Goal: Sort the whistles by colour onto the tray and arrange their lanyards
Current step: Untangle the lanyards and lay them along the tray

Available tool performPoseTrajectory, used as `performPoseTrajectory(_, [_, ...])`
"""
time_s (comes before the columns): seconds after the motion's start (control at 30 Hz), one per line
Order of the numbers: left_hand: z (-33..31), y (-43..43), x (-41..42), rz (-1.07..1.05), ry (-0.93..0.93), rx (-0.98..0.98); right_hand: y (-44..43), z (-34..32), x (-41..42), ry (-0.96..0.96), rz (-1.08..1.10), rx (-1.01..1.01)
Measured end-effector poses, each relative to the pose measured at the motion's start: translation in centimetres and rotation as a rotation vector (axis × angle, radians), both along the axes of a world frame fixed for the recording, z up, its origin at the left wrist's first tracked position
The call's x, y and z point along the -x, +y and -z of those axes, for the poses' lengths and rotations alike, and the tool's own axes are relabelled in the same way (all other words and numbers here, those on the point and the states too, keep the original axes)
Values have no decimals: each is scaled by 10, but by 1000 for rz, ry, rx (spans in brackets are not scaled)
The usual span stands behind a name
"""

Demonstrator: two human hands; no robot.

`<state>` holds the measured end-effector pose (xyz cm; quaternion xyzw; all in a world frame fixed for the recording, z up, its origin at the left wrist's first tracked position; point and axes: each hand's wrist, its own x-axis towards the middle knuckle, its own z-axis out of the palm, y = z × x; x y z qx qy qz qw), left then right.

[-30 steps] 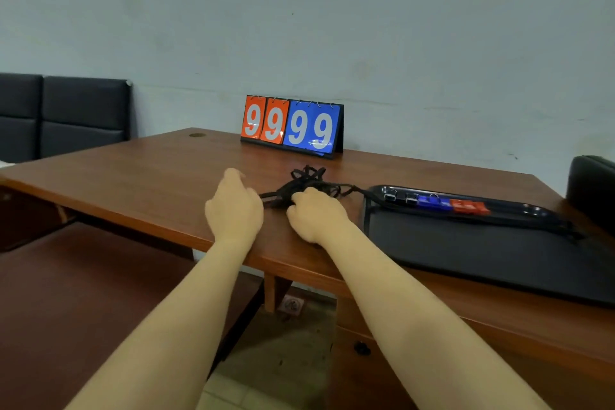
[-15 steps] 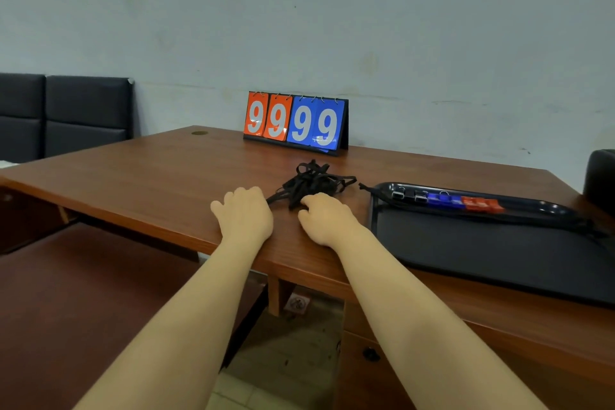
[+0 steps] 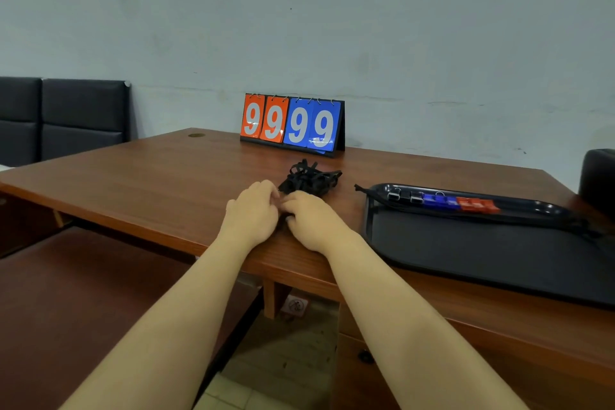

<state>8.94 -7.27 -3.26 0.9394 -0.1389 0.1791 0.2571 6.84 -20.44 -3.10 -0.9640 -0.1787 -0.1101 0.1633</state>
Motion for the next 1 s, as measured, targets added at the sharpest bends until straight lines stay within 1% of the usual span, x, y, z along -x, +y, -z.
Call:
performPoseTrajectory(0.03, [2,-1,-2,17,-22,-56,-1,0,0,-6,8,-27])
performPoseTrajectory(0.1, [4,-2,-6,122,-65,-116,-5,-3,4,-28,22,-55])
performPoseTrajectory(0.17, [4,-1,-6,250,-39,-90,-7,-5,10,-55,-5,-59])
performPoseTrajectory(0.23, [4,-1,-7,317,27,-77,-5,-6,18,-69,-17,-121])
performPoseTrajectory(0.3, [3,-1,-7,319,73,-77,-3,-6,23,-64,-10,-174])
performPoseTrajectory(0.33, [2,-1,-6,309,103,-82,-4,-7,26,-63,-3,-164])
performPoseTrajectory(0.4, [1,-2,-7,293,116,-149,-6,-10,28,-73,9,-157])
performPoseTrajectory(0.47, [1,-2,-6,266,75,-228,-9,-14,32,-121,27,-218])
performPoseTrajectory(0.57, [-1,-3,-4,138,-40,-221,-17,-15,41,-202,73,-276])
performPoseTrajectory(0.63, [-1,-3,-2,81,-92,-232,-27,-16,47,-231,123,-239])
performPoseTrajectory(0.73, [-3,-4,0,15,-91,-287,-50,-23,53,-246,191,-45])
performPoseTrajectory(0.83, [-2,-4,2,-81,-98,-321,-73,-31,63,-276,170,99])
performPoseTrajectory(0.9, [-1,-4,2,-154,-146,-324,-88,-34,69,-284,151,176])
performPoseTrajectory(1.0, [1,-4,5,-231,-251,-303,-108,-39,77,-263,197,183])
